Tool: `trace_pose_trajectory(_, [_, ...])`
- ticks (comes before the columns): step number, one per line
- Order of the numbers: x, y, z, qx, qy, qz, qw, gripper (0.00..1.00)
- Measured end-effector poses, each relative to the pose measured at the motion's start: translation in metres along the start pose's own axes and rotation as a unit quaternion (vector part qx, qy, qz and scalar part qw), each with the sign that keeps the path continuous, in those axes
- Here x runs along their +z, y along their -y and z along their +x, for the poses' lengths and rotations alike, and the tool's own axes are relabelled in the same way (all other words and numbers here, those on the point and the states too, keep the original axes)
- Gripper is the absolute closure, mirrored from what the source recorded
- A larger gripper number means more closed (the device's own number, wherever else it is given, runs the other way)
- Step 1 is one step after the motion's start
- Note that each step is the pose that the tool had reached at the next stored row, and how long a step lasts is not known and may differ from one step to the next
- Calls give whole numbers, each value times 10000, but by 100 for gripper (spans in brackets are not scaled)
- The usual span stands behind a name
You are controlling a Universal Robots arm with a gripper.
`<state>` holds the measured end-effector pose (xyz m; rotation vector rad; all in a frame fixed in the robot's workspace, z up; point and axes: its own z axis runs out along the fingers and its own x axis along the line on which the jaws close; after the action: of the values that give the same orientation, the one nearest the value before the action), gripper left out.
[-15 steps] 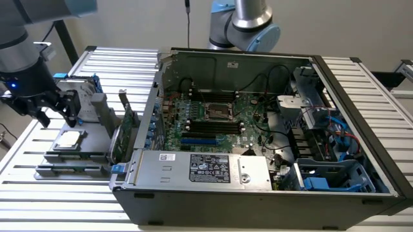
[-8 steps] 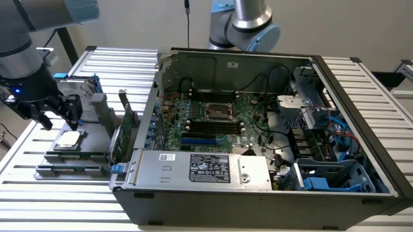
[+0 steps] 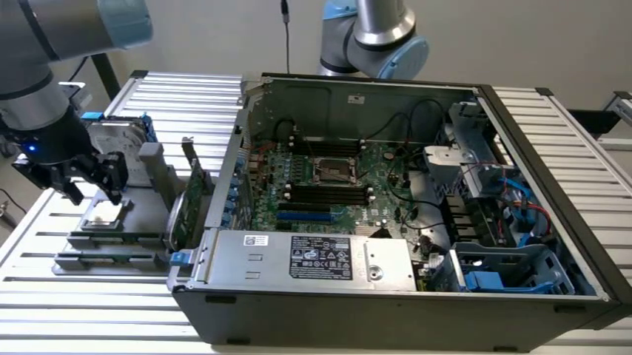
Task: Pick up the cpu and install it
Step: 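Pick up the cpu and move it towards the insertion slot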
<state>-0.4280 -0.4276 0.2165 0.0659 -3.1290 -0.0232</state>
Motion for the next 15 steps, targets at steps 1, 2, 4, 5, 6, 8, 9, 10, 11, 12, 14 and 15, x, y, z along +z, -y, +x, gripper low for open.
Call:
trace_pose_trajectory(1, [17,0,2,0,4,1,10000,35])
trace_pose_trajectory(2, [36,0,5,0,11,0,10000,35])
trace_pose_trajectory(4, [73,1,8,0,23,1,10000,35])
trace_pose_trajectory(5, [90,1,9,-1,29,1,10000,35])
trace_pose_trajectory(6, [110,1,11,-1,37,1,10000,35])
trace_pose_trajectory(8, [145,2,12,-1,52,2,10000,35])
trace_pose_trajectory(9, [154,2,12,-1,53,2,10000,35])
trace_pose_trajectory(10, [155,3,13,-1,52,3,10000,35])
trace_pose_trajectory(11, [157,3,13,-1,52,4,10000,35])
trace_pose_trajectory(12, [161,3,13,-1,55,4,10000,35])
trace_pose_trajectory(14, [180,3,13,-1,69,4,10000,35])
trace_pose_trajectory(15, [189,3,13,-1,76,4,10000,35])
